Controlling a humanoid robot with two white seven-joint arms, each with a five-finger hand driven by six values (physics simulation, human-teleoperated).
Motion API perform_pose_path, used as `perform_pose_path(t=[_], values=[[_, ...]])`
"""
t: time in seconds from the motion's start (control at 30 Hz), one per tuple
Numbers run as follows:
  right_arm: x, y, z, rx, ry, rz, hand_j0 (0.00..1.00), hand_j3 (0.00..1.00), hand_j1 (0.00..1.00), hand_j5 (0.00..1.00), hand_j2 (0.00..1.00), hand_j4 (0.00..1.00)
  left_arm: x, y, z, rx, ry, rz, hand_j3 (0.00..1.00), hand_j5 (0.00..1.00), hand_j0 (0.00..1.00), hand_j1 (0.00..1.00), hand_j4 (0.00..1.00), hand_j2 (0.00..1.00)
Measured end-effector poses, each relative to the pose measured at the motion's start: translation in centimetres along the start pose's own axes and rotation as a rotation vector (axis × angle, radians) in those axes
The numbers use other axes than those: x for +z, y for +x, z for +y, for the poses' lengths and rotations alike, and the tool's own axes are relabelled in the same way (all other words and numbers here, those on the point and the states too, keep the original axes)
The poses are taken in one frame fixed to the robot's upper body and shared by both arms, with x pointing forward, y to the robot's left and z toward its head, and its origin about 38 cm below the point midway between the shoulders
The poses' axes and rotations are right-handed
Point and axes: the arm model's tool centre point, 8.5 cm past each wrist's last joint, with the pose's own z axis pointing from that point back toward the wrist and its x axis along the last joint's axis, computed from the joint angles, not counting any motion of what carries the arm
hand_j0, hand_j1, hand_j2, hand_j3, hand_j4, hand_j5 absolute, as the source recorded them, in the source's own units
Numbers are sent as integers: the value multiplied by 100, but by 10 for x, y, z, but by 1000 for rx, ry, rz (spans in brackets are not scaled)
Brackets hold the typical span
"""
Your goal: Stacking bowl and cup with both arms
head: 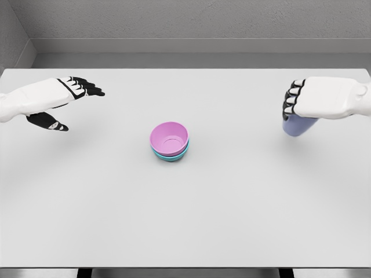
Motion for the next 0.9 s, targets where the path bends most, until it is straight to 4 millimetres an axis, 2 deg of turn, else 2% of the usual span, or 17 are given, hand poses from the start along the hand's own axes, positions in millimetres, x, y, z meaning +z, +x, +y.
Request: perform_pose_path(t=[0.1, 0.37, 0.73, 0.9], values=[[2, -5, -12, 19, -24, 12, 65, 65, 65, 65, 65, 65, 0, 0, 1, -1, 1, 1, 100, 100, 100, 100, 100, 100], [-7, -6, -45, 49, -116, -3, 65, 65, 65, 65, 65, 65, 0, 0, 1, -2, 0, 1, 100, 100, 100, 100, 100, 100], [-25, 3, -67, 56, -194, -51, 64, 64, 64, 64, 64, 64, 1, -1, 1, -2, 3, 2, 100, 100, 100, 100, 100, 100], [-37, 9, -84, 70, -241, -80, 64, 64, 64, 64, 64, 64, 1, -1, 3, -3, 7, 4, 100, 100, 100, 100, 100, 100]])
